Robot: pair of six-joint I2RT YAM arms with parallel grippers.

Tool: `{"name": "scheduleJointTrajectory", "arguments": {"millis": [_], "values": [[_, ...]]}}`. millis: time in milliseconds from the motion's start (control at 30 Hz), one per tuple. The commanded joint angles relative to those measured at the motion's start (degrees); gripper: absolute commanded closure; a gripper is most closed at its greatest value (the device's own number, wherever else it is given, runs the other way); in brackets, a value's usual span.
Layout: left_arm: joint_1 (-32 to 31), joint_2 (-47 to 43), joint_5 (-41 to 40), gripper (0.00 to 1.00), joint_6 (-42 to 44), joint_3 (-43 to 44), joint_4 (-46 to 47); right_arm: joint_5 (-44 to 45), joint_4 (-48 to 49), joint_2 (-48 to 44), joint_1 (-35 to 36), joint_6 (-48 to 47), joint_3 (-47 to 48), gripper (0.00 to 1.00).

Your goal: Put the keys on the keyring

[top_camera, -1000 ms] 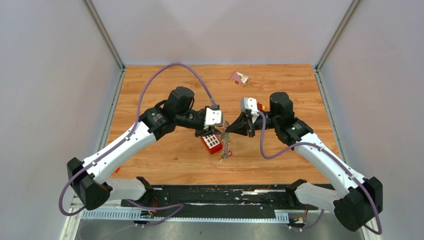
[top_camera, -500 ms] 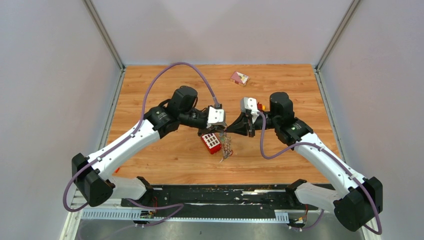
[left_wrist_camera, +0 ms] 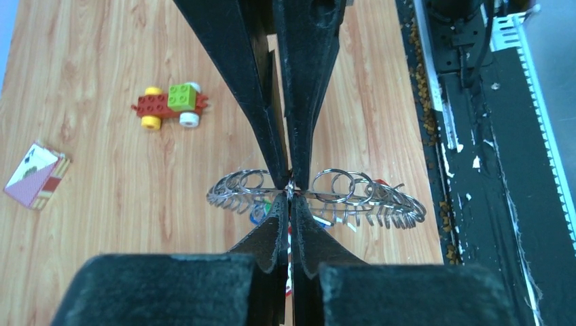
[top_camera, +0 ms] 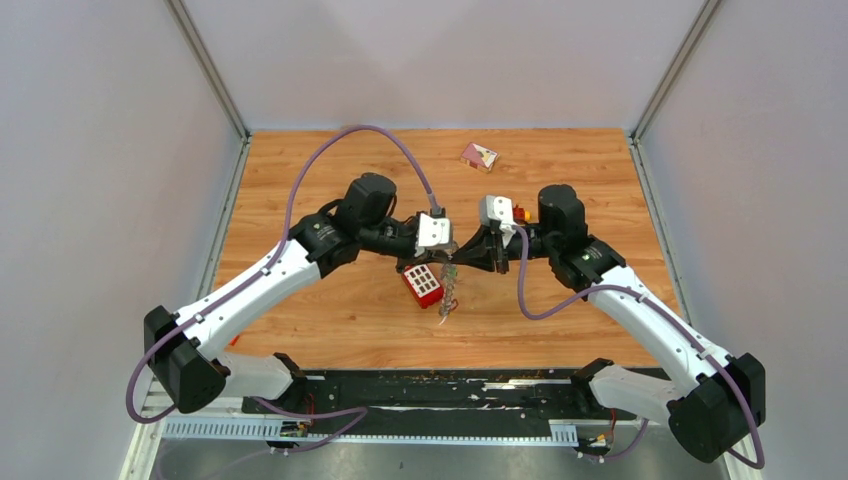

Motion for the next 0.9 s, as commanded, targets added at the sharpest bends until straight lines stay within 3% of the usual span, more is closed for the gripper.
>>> {"name": "scheduleJointTrajectory", "arguments": {"millis": [0,133,267,500,867], "values": [[-0.3,-0.4,-6.5,1.00,0.2,4.4,-6.1,2.8,0.4,-1.8,0.2,-3.1,0.6,0.85],[-1.9,2.0,-14.1,1.00,1.4,10.8,-15.5,3.8,0.3,-1.9,0.1,-3.0,0.8,0.63],[-3.6,2.5,-17.1,1.00,1.0,13.1,-19.0,3.4,0.6,-1.5,0.2,-1.6,1.2,0.54],[-5.3,2.8,-16.0,1.00,-1.3,14.3,-18.4,0.4,4.1,-0.1,0.3,2.6,0.9,0.53],[-5.8,4.0,-14.1,1.00,-4.6,14.1,-15.8,-2.3,7.4,2.0,1.5,5.0,-0.5,0.65]]}}
